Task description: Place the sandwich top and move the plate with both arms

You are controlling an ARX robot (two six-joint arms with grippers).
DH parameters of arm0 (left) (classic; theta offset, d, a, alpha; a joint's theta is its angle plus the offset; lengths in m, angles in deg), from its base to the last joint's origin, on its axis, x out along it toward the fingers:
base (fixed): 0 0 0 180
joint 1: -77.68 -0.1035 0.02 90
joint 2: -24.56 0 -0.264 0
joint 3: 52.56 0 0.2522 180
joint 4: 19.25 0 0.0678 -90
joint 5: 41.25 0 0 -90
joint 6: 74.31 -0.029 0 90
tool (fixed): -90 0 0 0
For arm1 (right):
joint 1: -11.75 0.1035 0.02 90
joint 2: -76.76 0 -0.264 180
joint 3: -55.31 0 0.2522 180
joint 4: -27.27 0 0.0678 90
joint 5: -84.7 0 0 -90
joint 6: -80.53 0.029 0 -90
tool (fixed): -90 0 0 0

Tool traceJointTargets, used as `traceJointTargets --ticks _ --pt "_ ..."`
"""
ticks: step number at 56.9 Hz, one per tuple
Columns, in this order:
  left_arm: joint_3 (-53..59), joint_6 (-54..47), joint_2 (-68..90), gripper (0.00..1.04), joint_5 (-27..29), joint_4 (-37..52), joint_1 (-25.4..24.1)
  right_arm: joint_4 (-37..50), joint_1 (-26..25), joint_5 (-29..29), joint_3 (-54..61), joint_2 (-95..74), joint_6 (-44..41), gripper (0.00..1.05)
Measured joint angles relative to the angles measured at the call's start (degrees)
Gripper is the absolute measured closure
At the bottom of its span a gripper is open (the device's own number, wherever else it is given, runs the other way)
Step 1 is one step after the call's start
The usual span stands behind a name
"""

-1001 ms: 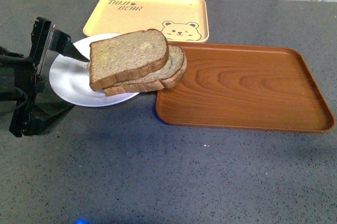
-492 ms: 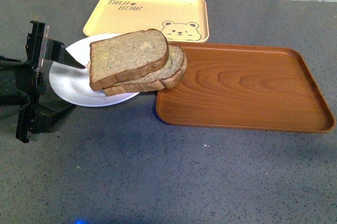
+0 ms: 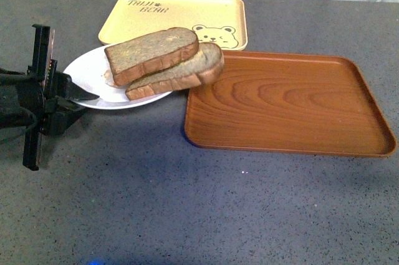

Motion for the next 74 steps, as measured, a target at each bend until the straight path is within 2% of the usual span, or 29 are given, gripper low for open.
traceJointTargets --ticks 18,27,38,51,74 --pt "1.1 -0.1 -2.8 1.02 -0.1 0.5 1.0 0.0 0.0 0.0 0.0 0.0 0.0 0.09" --pt "-1.7 -0.3 -5.0 1.02 -0.5 -2.1 1.8 0.0 0.0 0.0 0.0 0.0 0.0 0.09" --pt "-10.8 -1.0 -4.2 1.02 -0.2 -7.3 3.3 0.0 0.0 0.0 0.0 0.0 0.0 0.09" --pt "-25.7 -3.5 3.7 1.02 0.4 -16.0 5.0 0.0 0.0 0.0 0.0 0.0 0.0 0.09" --pt "-44.6 -6.6 16.5 1.02 -0.5 -26.7 6.7 0.0 0.0 0.0 0.0 0.0 0.0 0.09"
